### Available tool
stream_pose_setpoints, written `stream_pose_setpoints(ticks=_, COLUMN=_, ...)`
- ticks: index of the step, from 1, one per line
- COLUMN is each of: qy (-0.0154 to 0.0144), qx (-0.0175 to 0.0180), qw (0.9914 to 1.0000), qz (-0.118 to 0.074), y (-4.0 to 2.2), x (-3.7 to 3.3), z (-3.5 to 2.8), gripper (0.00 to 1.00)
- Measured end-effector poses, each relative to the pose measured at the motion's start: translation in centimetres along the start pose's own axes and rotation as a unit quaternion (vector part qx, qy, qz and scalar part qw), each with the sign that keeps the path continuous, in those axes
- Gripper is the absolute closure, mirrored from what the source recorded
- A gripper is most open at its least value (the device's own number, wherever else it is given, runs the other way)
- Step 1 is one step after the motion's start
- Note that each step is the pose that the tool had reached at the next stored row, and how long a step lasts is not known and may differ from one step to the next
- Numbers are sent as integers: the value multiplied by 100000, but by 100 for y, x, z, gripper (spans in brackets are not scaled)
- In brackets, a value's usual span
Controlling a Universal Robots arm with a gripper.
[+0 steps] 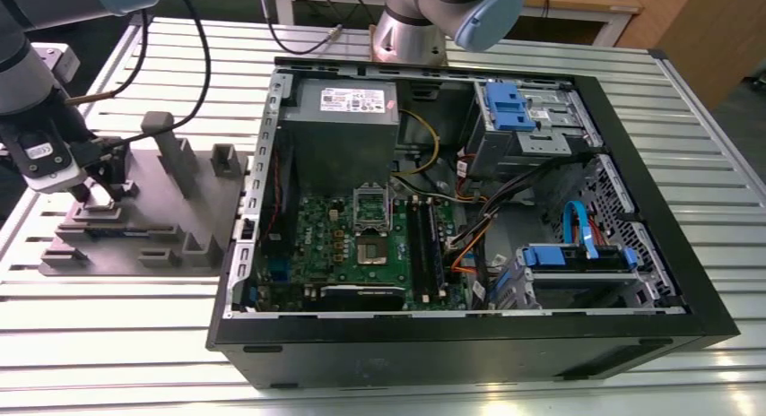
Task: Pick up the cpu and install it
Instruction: 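Pick up the cpu and move it towards the insertion slot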
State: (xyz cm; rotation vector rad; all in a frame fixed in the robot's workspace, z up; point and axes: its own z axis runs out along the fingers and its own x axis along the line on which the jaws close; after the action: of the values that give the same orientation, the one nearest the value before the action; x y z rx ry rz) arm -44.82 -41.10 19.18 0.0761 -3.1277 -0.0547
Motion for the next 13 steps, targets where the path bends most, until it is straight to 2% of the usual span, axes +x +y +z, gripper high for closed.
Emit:
stream_pose_setpoints(ticks=10, qy=9, qx=0, qw=100000, qz=23, y=0, x=0, z=0, gripper=53)
stream_pose_setpoints(ticks=13, qy=-26, qx=-14, qw=99996, qz=887, y=0, x=-1, z=0, gripper=53)
